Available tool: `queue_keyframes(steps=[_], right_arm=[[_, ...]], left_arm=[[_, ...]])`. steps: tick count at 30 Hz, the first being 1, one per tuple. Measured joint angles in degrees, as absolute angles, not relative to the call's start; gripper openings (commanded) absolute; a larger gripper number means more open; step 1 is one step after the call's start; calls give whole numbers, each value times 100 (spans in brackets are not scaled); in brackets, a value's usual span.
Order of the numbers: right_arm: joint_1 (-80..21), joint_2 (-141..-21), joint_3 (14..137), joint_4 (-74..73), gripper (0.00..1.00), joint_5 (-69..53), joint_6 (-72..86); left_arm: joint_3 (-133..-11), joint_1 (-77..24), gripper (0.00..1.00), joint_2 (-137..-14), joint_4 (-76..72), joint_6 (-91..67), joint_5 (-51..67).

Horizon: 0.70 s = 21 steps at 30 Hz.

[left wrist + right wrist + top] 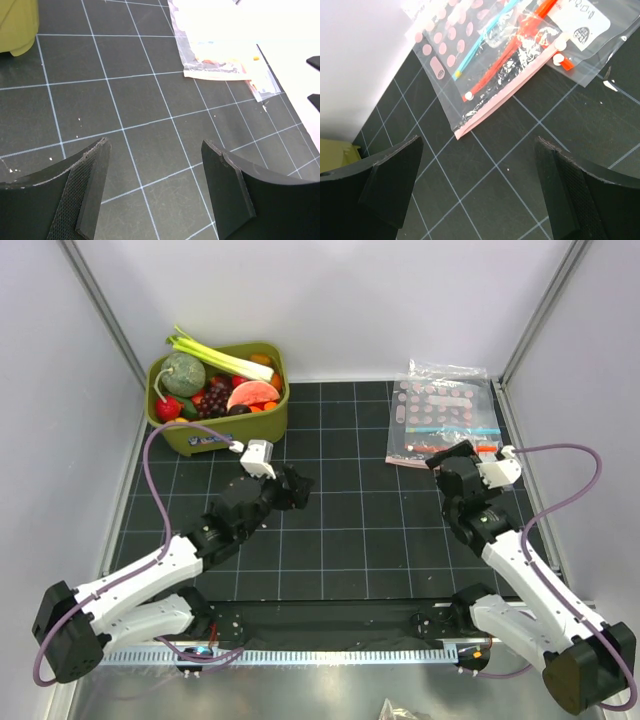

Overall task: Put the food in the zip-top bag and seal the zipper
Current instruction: Pick up the zipper food storage bag at the corner of the board.

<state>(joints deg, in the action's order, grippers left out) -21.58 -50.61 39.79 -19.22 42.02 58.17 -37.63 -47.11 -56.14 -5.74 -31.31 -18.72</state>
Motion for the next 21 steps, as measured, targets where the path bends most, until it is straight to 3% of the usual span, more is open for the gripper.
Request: queue_keyframes(steps=[7, 12, 21], right_arm=[[-2145, -5266, 3503, -1072, 100, 3664, 5586], [-1881, -6051, 3227, -71, 99, 2475, 5262], [-1243, -6646, 2526, 1500, 92, 1531, 5273]], left_arm=[[-3763, -4711, 77, -5686, -572, -3129, -1911], [-3763, -4711, 77, -5736, -572, -3122, -1911], [-3763, -4711, 77, -5743, -563, -3105, -1911]])
